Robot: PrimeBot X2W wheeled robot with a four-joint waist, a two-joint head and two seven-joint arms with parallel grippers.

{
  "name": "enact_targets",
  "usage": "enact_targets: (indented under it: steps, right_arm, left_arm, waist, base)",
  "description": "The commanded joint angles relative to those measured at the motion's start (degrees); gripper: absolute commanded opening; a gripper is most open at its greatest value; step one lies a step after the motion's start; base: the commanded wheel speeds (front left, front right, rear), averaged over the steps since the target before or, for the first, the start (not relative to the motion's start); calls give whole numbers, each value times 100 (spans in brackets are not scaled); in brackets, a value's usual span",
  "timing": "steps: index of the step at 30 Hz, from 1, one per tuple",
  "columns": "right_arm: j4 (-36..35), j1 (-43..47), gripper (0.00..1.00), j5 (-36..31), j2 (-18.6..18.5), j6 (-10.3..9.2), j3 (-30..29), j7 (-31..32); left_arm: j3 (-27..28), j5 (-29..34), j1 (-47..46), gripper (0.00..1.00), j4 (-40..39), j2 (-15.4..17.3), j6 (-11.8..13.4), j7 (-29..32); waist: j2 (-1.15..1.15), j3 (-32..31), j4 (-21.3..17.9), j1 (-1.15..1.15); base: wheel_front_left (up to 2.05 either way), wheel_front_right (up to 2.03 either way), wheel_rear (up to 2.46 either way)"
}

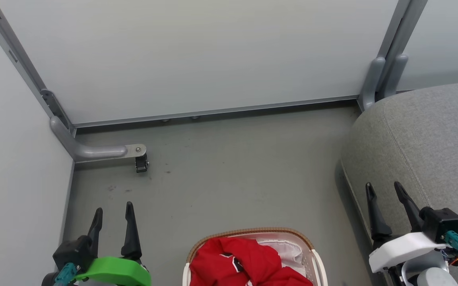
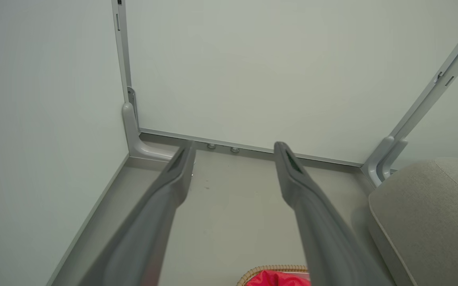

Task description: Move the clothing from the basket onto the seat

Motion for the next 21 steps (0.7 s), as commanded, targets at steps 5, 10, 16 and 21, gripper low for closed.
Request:
enact_targets:
  steps: [5,10,16,21]
  right_arm:
    - [5,62,100,-297,-38,2,11,-93]
    - [-9,70,100,-482,-39,2,3,-144]
    - [-17,90,100,-654,-42,1,12,-187]
    - [-15,97,100,-652,-41,1,25,-187]
  left_arm:
    - [-27,261,96,100,39,40,26,-88]
    - [-55,459,98,100,71,42,47,-140]
    - [-74,589,113,100,99,43,62,-177]
    - [-70,585,107,100,111,42,58,-173]
  waist:
    - [0,6,8,0]
    - [0,15,17,0]
    - [0,18,28,0]
    - [0,15,24,0]
  base:
    - [0,0,0]
    - [0,0,0]
    - [0,0,0]
    - [0,0,0]
